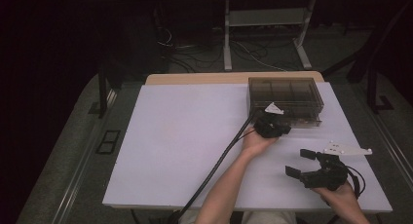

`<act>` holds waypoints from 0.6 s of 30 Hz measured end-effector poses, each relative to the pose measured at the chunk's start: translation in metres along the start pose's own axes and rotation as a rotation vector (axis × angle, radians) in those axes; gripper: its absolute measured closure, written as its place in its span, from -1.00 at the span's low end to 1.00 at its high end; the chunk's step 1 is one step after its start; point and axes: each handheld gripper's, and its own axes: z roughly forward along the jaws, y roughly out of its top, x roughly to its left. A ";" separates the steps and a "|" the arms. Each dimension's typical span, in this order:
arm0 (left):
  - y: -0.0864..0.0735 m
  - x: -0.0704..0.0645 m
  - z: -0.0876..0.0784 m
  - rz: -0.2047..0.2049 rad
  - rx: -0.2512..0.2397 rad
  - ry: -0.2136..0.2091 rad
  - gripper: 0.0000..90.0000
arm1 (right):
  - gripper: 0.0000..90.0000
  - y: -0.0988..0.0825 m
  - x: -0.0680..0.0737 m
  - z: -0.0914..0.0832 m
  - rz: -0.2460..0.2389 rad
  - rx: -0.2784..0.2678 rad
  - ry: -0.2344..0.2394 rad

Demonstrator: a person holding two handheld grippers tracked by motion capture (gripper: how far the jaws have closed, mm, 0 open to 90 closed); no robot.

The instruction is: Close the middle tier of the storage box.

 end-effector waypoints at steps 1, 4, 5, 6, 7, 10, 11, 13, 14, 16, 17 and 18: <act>0.000 0.000 0.000 0.001 0.002 0.003 0.98 | -1.00 0.000 0.000 0.000 0.001 -0.001 0.001; 0.001 0.002 0.000 -0.002 -0.001 0.009 0.98 | -1.00 0.000 0.000 0.000 0.000 -0.001 0.002; 0.001 0.003 -0.001 -0.005 0.000 0.009 0.98 | -1.00 0.000 0.000 0.000 0.000 -0.001 0.002; 0.002 0.003 -0.001 -0.006 -0.003 0.009 0.98 | -1.00 0.000 0.000 0.000 0.000 0.000 0.002; 0.002 0.004 -0.001 -0.013 -0.009 0.010 0.98 | -1.00 0.000 0.001 0.000 0.000 -0.001 0.002; 0.002 0.006 0.001 -0.010 -0.006 0.018 0.98 | -1.00 0.000 0.000 0.000 0.000 0.000 0.002; 0.002 0.007 0.001 -0.008 -0.003 0.021 0.98 | -1.00 0.000 0.000 0.001 -0.001 0.001 0.002; 0.003 0.008 0.002 -0.013 -0.001 0.026 0.98 | -0.99 0.000 0.001 0.001 -0.002 0.004 0.003; 0.003 0.008 0.002 -0.013 -0.002 0.028 0.98 | -1.00 0.000 0.001 0.001 -0.001 0.003 0.004; 0.004 0.009 0.002 -0.015 -0.009 0.029 0.98 | -1.00 0.000 0.001 0.001 -0.001 0.004 0.004; 0.005 0.009 0.002 -0.016 -0.010 0.030 0.98 | -1.00 0.000 0.000 0.001 -0.001 0.002 0.003; 0.005 0.009 0.002 -0.014 -0.009 0.034 0.98 | -1.00 0.000 0.000 0.001 0.000 0.001 0.002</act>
